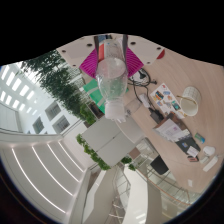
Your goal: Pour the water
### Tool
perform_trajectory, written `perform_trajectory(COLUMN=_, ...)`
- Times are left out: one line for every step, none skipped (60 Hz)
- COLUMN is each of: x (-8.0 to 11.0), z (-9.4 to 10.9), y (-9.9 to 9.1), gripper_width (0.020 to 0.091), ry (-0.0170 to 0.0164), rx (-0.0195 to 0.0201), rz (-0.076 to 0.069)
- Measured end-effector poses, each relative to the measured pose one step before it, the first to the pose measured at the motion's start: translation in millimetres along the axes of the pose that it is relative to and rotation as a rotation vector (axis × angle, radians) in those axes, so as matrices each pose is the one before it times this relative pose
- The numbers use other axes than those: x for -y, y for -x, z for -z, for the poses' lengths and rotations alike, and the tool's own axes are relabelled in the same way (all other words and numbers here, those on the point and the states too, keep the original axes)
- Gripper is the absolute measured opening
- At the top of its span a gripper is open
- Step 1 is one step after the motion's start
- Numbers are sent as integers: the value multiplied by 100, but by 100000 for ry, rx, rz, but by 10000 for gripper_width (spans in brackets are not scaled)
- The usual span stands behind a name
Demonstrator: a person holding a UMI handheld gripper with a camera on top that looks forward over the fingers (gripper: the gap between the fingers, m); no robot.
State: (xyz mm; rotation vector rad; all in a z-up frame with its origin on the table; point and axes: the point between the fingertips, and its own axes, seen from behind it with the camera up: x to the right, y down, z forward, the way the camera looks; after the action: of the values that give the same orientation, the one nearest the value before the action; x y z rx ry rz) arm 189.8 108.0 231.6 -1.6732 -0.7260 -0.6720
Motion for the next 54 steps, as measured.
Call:
perform_trajectory(x=954, z=-516, y=762, gripper_width=317, ry=-339, rx=-310, rz=7796)
perform_trajectory(x=967, z=-484, y=714, gripper_width=317, ry=-449, rx=-336, rz=7668)
perform_trajectory(x=901, z=-451, y=702, gripper_width=318, ry=-536, rx=-256, rz=7376)
perform_trajectory(x=865, z=-450, y=678, gripper_width=318, ry=-394, rx=-23, rz=7260)
perform_trajectory(x=910, z=76, y=276, gripper_width=317, ry=-158, rx=484, rz=7834)
perform_trajectory(x=812, z=-428, y=696, gripper_width=317, ry=-421, rx=367, rz=7070)
perform_trajectory(x=348, z=-448, y=459, gripper_width=317, ry=-649, rx=1004, rz=6600)
perform_trajectory(x=178, z=-1475, y=788, gripper_width=316, ry=-1075, rx=1783, rz=4670)
perform_trajectory(x=618, z=-401, y=567, gripper_width=317, ry=440, rx=39, rz=6592)
perform_trajectory(x=563, z=-361, y=481, gripper_width=317, ry=352, rx=39, rz=6740)
perform_trajectory(x=576, z=-337, y=389, gripper_width=316, ry=95, rx=-14, rz=6902)
perform_trajectory(x=538, z=-333, y=275, gripper_width=316, ry=-50, rx=-321, rz=6900)
perform_trajectory(x=445, z=-333, y=146, gripper_width=316, ry=126, rx=-535, rz=6723)
perform_trajectory(x=12, z=74, y=-158, gripper_width=318, ry=8, rx=135, rz=6356)
perform_trajectory(x=596, z=-273, y=178, gripper_width=318, ry=397, rx=-1432, rz=5448)
perform_trajectory(x=465, z=-680, y=54, gripper_width=319, ry=-670, rx=1349, rz=5829)
perform_trajectory(x=611, z=-103, y=79, gripper_width=320, ry=-746, rx=-151, rz=4836)
perform_trajectory(x=563, z=-93, y=-5, gripper_width=319, ry=-765, rx=-198, rz=4119)
perform_trajectory(x=392, z=-66, y=-44, gripper_width=319, ry=-258, rx=-304, rz=3532)
perform_trajectory(x=206, z=-167, y=5, gripper_width=318, ry=323, rx=-249, rz=3239)
perform_trajectory(x=119, z=-93, y=-45, gripper_width=318, ry=586, rx=-227, rz=3250)
perform_trajectory(x=-84, z=585, y=-368, gripper_width=318, ry=287, rx=103, rz=3609)
perform_trajectory(x=114, z=-248, y=-57, gripper_width=318, ry=466, rx=-730, rz=3022)
perform_trajectory(x=219, z=-554, y=-157, gripper_width=317, ry=-463, rx=586, rz=3301)
perform_trajectory(x=185, z=-71, y=-47, gripper_width=317, ry=66, rx=-364, rz=2873)
perform_trajectory(x=215, z=-77, y=-21, gripper_width=317, ry=-120, rx=-125, rz=2542)
perform_trajectory(x=201, z=-44, y=-24, gripper_width=318, ry=-185, rx=48, rz=1781)
perform_trajectory(x=174, z=5, y=8, gripper_width=319, ry=-130, rx=285, rz=969)
perform_trajectory(x=-102, z=480, y=-116, gripper_width=319, ry=-90, rx=732, rz=636)
perform_trajectory(x=245, z=-242, y=216, gripper_width=319, ry=-21, rx=600, rz=-205)
perform_trajectory(x=24, z=-147, y=73, gripper_width=318, ry=-528, rx=1122, rz=290)
perform_trajectory(x=119, z=-16, y=107, gripper_width=319, ry=-111, rx=417, rz=163)
perform_trajectory(x=91, z=17, y=35, gripper_width=318, ry=-110, rx=57, rz=296)
perform_trajectory(x=76, z=13, y=-6, gripper_width=318, ry=-61, rx=-178, rz=387)
perform_trajectory(x=48, z=-17, y=-61, gripper_width=319, ry=11, rx=-422, rz=372)
perform_trajectory(x=24, z=7, y=-31, gripper_width=319, ry=77, rx=-359, rz=37)
perform_trajectory(x=26, z=0, y=13, gripper_width=319, ry=-3, rx=-164, rz=-369)
perform_trajectory(x=-53, z=133, y=-35, gripper_width=319, ry=-25, rx=199, rz=-691)
perform_trajectory(x=-39, z=-118, y=72, gripper_width=319, ry=48, rx=113, rz=-1447)
perform_trajectory(x=-67, z=-87, y=14, gripper_width=318, ry=-8, rx=133, rz=-1840)
perform_trajectory(x=-1, z=88, y=-7, gripper_width=317, ry=188, rx=-377, rz=-2398)
perform_trajectory(x=-44, z=-85, y=-143, gripper_width=317, ry=-465, rx=-18, rz=-2853)
perform_trajectory(x=-141, z=-86, y=-281, gripper_width=318, ry=-356, rx=-350, rz=-3630)
perform_trajectory(x=-231, z=-72, y=-395, gripper_width=319, ry=-190, rx=-638, rz=-4322)
perform_trajectory(x=-313, z=-170, y=-554, gripper_width=319, ry=-1067, rx=296, rz=-3882)
perform_trajectory(x=-373, z=-60, y=-451, gripper_width=319, ry=75, rx=-518, rz=-5878)
perform_trajectory(x=-396, z=-76, y=-523, gripper_width=319, ry=50, rx=-596, rz=-6735)
perform_trajectory(x=-425, z=-4, y=-635, gripper_width=320, ry=-22, rx=-713, rz=-7460)
perform_trajectory(x=-406, z=3, y=-699, gripper_width=320, ry=-267, rx=-621, rz=-8183)
perform_trajectory(x=-325, z=8, y=-712, gripper_width=320, ry=-726, rx=-388, rz=-8912)
perform_trajectory(x=-452, z=21, y=-753, gripper_width=319, ry=-584, rx=-421, rz=-9586)
perform_trajectory(x=-141, z=1585, y=-771, gripper_width=320, ry=1695, rx=-7442, rz=-9186)
perform_trajectory(x=-698, z=-686, y=-883, gripper_width=319, ry=-20, rx=1495, rz=-10238)
perform_trajectory(x=-563, z=81, y=-937, gripper_width=318, ry=88, rx=-786, rz=-10121)
